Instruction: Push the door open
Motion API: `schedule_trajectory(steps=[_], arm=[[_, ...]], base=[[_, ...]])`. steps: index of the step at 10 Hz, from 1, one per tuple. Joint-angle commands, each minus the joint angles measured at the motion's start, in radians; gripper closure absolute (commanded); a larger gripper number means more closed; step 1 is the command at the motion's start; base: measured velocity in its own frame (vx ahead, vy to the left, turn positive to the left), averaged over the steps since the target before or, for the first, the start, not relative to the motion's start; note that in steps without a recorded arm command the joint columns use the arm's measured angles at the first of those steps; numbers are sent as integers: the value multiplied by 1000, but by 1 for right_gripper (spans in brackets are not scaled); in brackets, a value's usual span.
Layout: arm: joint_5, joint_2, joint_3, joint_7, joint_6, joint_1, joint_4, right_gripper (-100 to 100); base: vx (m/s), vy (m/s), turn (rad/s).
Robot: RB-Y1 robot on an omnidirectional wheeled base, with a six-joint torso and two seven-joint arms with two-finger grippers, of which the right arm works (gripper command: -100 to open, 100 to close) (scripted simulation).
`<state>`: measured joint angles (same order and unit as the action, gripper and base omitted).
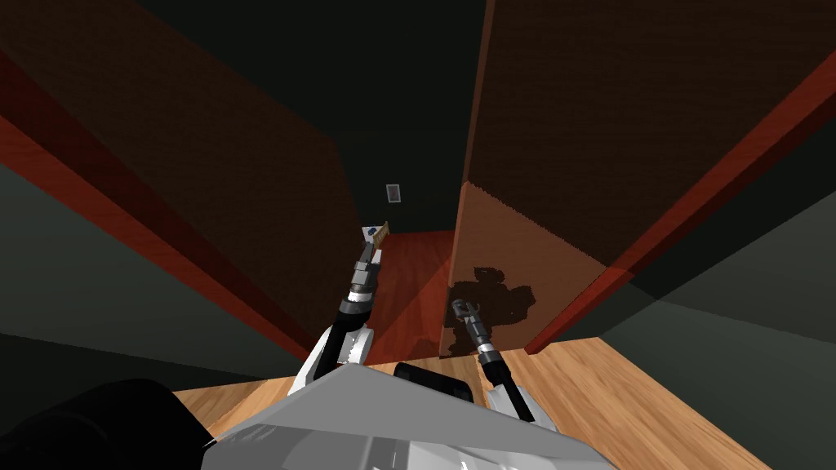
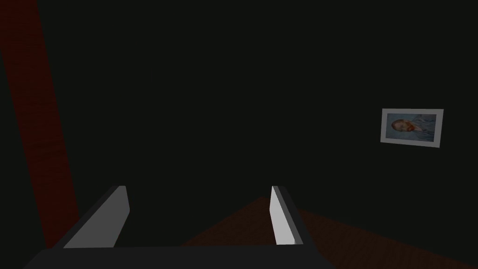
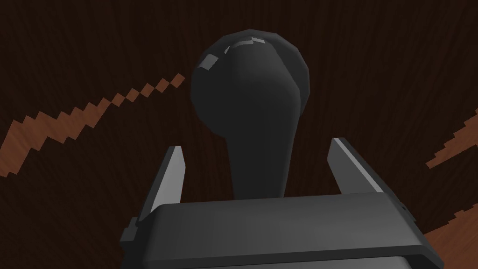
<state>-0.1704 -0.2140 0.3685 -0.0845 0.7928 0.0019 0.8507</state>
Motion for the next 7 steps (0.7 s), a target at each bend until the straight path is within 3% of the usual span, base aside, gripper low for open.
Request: schedule_trajectory(steps=[1, 6, 7], arm=[[0, 0, 0, 0, 0, 1, 0, 100], [0, 0, 0, 0, 0, 1, 0, 100], [-5, 1, -16, 4, -3, -7, -4, 100]], base=[[-11, -1, -5], [-8, -2, 5], [119, 43, -25]])
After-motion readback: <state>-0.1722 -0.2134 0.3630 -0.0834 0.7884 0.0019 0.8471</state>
